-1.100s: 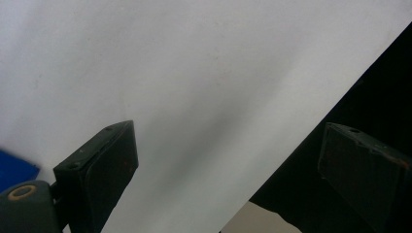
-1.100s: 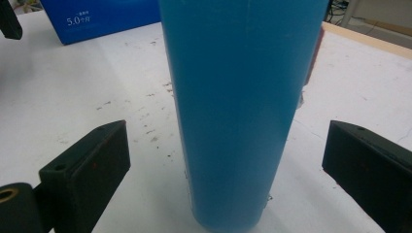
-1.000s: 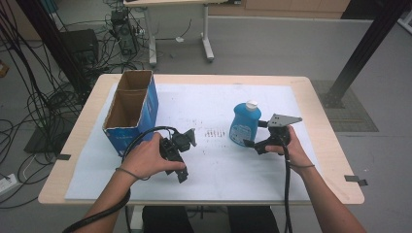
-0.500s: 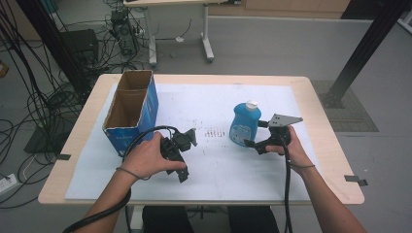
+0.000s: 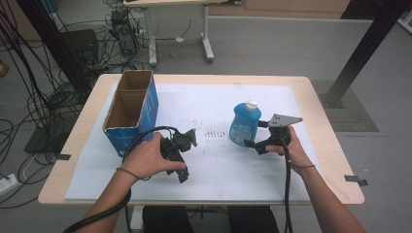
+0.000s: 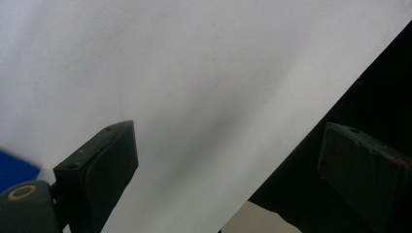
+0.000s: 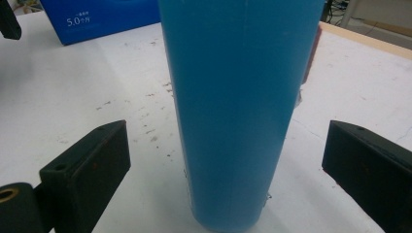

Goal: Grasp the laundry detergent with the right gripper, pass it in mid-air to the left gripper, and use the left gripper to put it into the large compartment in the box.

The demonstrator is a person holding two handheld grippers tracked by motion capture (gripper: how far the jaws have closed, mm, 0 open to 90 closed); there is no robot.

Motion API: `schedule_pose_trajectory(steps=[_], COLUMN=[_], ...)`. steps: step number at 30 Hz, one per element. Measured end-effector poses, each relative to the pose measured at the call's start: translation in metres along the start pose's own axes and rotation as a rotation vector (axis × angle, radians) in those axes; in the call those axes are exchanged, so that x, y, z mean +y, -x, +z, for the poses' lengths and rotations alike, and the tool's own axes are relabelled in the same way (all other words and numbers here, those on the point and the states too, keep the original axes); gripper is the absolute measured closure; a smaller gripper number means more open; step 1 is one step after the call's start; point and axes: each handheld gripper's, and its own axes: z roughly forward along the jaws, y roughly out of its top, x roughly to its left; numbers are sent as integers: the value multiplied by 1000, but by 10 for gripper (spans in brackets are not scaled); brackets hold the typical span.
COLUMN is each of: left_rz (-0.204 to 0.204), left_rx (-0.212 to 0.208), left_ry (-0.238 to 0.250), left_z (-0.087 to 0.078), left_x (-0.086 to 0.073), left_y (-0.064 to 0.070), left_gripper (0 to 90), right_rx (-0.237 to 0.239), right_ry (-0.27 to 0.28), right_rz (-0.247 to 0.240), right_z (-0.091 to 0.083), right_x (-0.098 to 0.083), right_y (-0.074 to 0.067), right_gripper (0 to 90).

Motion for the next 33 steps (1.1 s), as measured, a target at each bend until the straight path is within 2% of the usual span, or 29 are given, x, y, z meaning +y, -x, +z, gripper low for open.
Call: schedule_pose_trajectory(steps=[33], left_rz=[-11], left_rx=[-5], left_ry=[7], left_z=[0], left_x=[-5], left_y=[-5], left_gripper=[79], right_rx=[0], right_ry=[19], right_rz=[16], right_z=[21], right_x=[-5], right_y=[1], right_gripper=[47])
